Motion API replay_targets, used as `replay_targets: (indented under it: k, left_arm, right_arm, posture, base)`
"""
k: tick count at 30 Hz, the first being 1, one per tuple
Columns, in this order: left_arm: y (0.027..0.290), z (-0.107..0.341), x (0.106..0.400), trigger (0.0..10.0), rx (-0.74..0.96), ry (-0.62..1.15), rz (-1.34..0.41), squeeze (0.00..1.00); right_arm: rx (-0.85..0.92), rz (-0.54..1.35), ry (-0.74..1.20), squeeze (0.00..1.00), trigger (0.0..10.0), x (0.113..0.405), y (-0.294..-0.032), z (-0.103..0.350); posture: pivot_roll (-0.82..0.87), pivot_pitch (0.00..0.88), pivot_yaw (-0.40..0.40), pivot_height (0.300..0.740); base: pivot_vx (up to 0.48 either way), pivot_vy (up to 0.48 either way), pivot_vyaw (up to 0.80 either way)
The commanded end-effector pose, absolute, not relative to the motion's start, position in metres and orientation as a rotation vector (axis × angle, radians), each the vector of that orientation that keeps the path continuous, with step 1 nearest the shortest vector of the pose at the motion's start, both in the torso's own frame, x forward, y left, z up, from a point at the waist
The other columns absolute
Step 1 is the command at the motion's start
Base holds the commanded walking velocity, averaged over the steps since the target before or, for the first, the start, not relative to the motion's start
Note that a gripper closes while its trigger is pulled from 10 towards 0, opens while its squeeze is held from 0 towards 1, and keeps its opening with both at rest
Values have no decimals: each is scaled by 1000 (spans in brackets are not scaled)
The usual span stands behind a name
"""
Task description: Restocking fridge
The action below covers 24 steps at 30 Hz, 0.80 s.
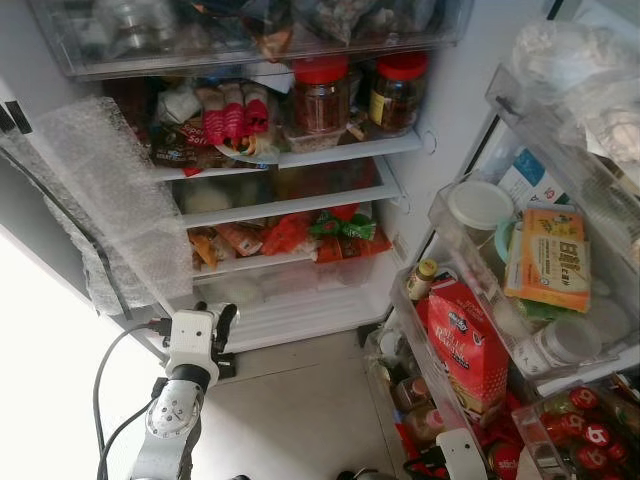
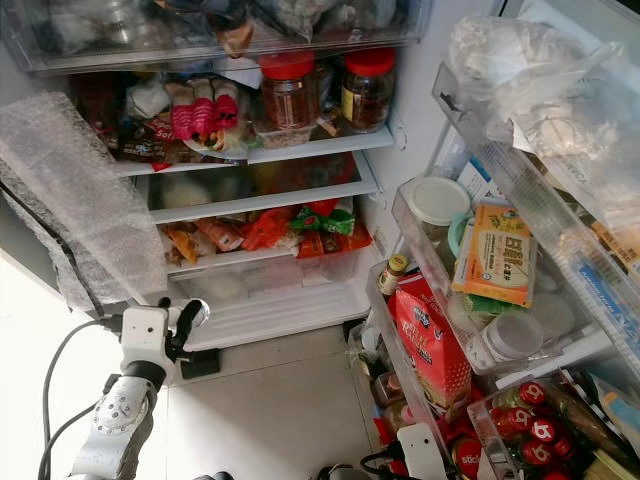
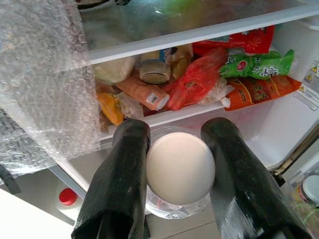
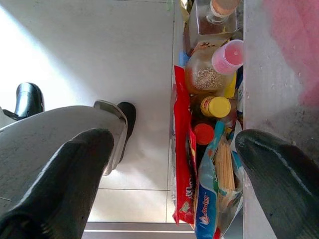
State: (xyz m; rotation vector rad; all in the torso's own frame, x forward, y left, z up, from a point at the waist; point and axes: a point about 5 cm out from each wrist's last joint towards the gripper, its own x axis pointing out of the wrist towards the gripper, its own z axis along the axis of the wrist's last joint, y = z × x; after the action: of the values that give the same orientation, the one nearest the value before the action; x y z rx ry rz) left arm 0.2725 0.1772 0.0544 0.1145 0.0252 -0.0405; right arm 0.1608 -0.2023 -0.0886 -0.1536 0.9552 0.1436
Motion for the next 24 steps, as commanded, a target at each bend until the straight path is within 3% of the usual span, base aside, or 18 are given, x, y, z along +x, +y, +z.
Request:
replay_targets:
  k: [1,24]
  left_arm:
    - [176,51,271,10000,100,46,-49,0]
    - [180,51,276,10000,100,51,-63,0]
  right_arm:
    - [-163,143,981,0,10000,153,-206,-91]
    - [-171,164,985,0,10000,153,-206,-91]
  posture:
    - [-135,187,-38,740]
    - [-130,189,-39,740]
  base:
    - [0,0,0]
    - [0,0,55]
